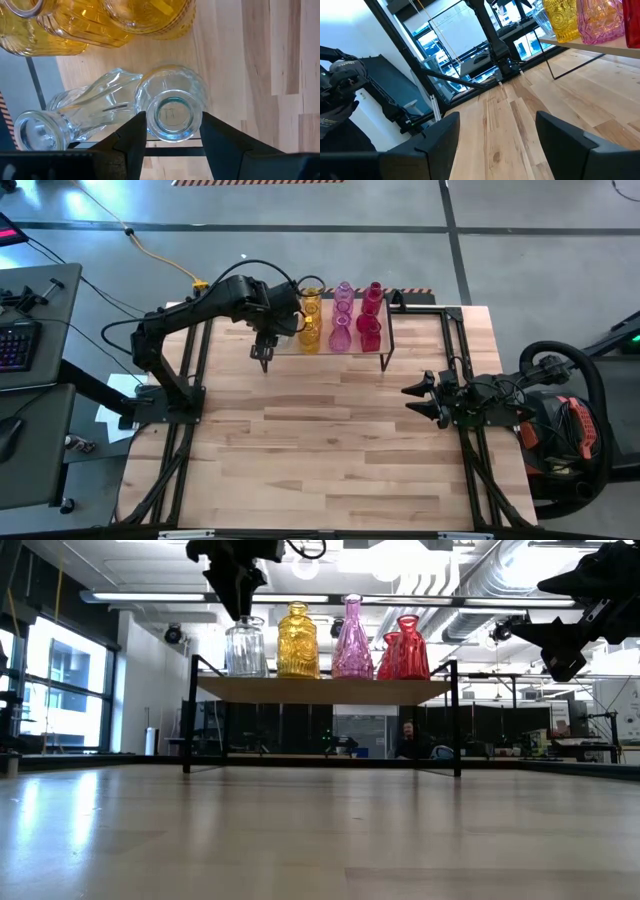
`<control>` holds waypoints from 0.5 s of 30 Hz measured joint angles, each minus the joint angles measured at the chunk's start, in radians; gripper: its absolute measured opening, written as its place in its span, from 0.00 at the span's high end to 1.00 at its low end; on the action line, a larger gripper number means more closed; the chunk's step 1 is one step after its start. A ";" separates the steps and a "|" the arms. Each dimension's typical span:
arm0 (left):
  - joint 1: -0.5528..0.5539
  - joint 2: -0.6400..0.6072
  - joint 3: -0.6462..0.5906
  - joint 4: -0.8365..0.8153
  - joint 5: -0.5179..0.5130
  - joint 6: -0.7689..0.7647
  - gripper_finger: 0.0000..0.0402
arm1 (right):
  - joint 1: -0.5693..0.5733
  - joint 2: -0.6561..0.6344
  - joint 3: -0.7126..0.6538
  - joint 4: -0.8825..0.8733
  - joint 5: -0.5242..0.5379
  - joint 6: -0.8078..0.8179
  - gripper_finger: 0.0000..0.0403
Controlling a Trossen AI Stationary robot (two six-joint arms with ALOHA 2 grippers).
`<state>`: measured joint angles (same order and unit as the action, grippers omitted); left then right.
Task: Sort vases onto shelf
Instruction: Put the transparent vase aligned with the other transparent vases on the shelf
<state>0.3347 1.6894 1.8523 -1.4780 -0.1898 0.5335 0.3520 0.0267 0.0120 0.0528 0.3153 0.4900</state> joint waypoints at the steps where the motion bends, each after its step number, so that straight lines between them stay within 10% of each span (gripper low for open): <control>1: 0.000 0.000 0.000 0.000 0.000 -0.001 0.61 | 0.000 0.000 0.000 0.000 0.000 0.000 0.39; 15: 0.000 0.000 0.000 0.011 -0.013 0.002 0.53 | 0.000 0.000 0.000 0.000 0.000 0.000 0.39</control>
<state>0.3347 1.6894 1.8519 -1.4665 -0.2023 0.5350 0.3519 0.0269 0.0120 0.0528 0.3153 0.4900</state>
